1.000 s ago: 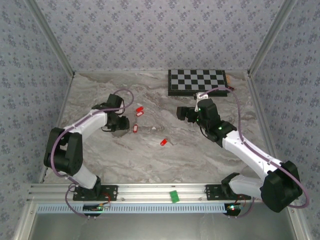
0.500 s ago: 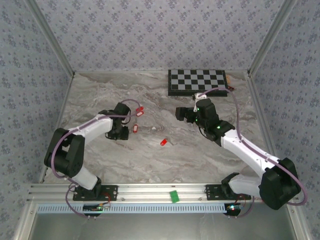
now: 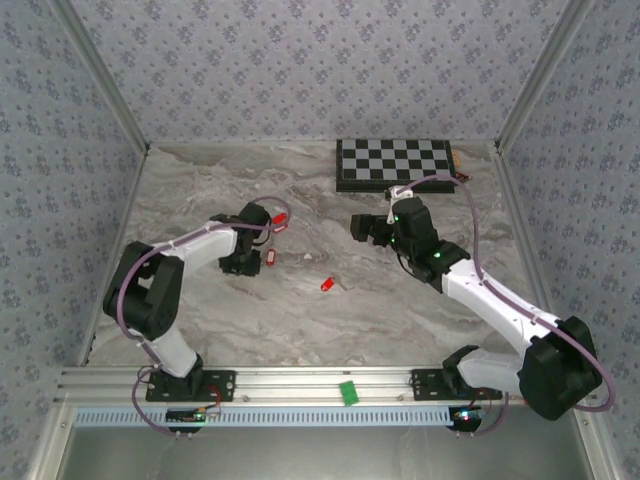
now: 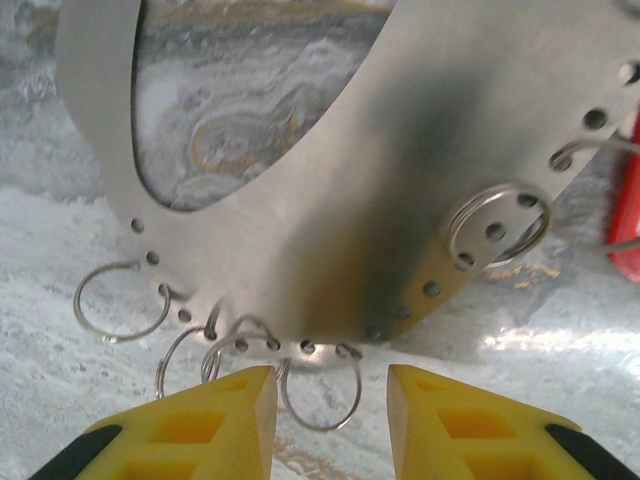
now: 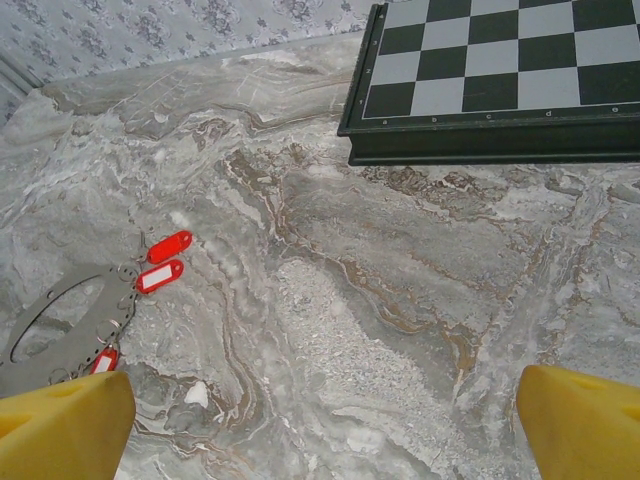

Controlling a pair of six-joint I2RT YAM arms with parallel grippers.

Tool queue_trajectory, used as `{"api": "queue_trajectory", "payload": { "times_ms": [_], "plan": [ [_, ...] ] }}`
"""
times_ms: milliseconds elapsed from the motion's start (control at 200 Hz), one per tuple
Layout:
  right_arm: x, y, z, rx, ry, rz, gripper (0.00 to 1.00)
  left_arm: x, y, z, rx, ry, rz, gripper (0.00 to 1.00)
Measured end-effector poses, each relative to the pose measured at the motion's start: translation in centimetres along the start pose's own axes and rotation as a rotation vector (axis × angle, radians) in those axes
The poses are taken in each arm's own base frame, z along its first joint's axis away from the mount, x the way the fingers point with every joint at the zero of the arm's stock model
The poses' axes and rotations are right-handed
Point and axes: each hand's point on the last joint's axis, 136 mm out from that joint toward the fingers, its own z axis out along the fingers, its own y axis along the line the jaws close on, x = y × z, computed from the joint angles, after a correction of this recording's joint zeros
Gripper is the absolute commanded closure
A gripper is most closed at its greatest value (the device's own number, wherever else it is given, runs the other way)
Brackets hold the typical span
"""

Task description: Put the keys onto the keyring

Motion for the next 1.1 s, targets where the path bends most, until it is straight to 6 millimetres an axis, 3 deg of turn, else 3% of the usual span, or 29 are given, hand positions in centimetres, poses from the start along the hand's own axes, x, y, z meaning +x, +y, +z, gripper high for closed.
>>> {"api": "queue_trajectory", "payload": {
  "times_ms": [245,360,670,800,895,1099],
  "plan": [
    [-0.1,0.0,-0.1,-0.001,-0.003,0.001,0.01,0.4,-0.5,0.2,-0.022,0.016,0.054,0.68],
    [-0.2,0.1,-0.2,-0.002,-0.006,0.002,0.00,0.7,-0.5,0.1,-0.036,0.023,0.072,0.75],
    [-0.2,0.0,-0.2,-0.002,-0.006,0.001,0.00,1.1,0.0,0.3,-0.076,0.037,0.092,0.76],
    [-0.2,0.0,-0.3,-0.003,-0.008,0.001,0.00,1.3,0.1,0.7,-0.087,0.052,0.100,0.82],
    [-0.1,0.0,-0.6,-0.004,-0.012,0.002,0.00,1.4,0.2,0.7,-0.095,0.053,0.104,1.00],
    [-0.2,-0.1,-1.0,-0.008,-0.020,0.003,0.00,0.7,0.0,-0.7,-0.126,0.038,0.139,1.00]
  ]
}}
